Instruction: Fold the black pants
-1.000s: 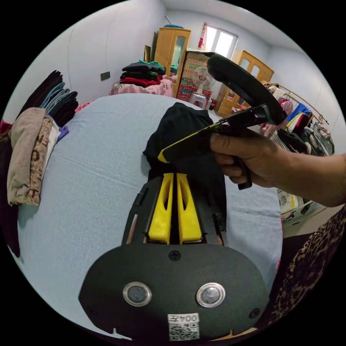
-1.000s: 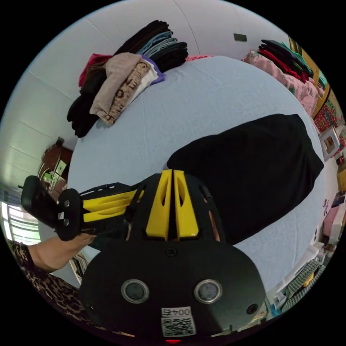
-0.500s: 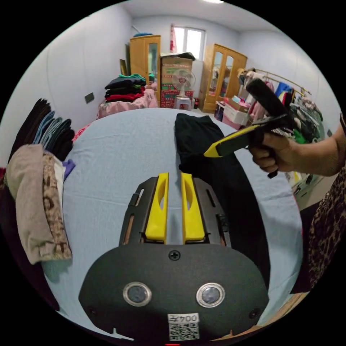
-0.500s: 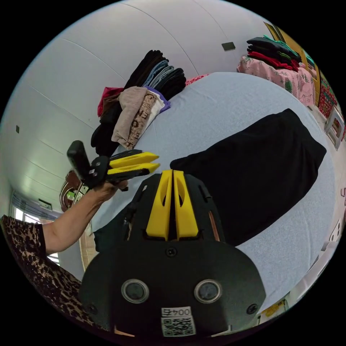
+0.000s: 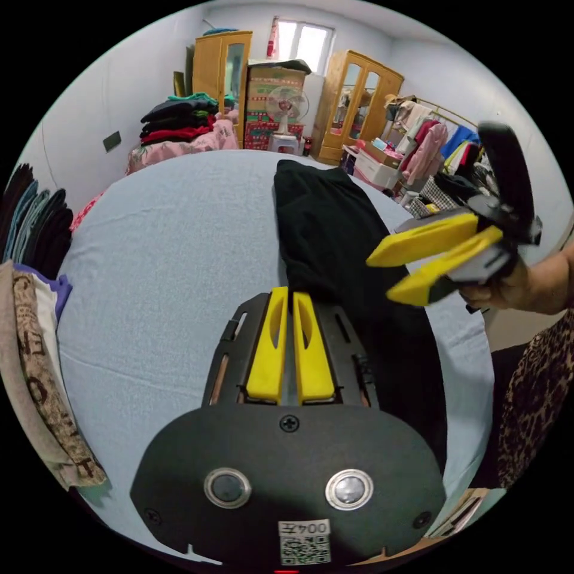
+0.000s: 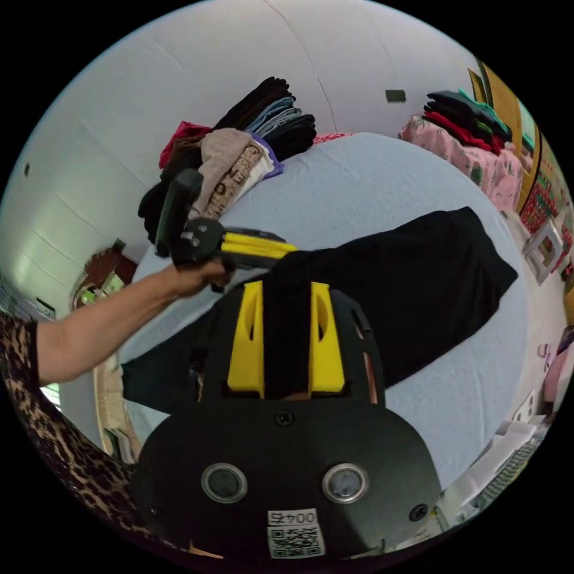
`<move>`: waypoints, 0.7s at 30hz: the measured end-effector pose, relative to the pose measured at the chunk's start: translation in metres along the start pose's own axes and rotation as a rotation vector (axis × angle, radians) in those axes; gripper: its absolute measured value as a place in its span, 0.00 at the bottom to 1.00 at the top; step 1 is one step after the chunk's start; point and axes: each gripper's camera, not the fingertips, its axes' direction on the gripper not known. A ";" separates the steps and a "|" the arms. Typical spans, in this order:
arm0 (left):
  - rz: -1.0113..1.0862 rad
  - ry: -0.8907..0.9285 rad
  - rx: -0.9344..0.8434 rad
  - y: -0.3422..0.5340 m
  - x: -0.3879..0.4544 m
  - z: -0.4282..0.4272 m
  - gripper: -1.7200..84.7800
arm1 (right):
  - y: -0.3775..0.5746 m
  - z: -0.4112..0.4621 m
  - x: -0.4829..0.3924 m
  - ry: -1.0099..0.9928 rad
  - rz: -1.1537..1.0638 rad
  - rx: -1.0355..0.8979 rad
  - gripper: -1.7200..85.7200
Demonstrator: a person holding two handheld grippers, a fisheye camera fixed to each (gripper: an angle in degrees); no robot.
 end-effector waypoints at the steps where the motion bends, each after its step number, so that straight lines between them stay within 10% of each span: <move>1: -0.033 0.021 0.010 -0.001 -0.007 -0.001 0.04 | 0.012 0.000 -0.005 0.067 -0.038 -0.016 0.18; 21: 0.082 0.017 -0.070 -0.008 -0.045 0.011 0.03 | 0.117 0.009 -0.050 0.260 -0.279 -0.069 0.20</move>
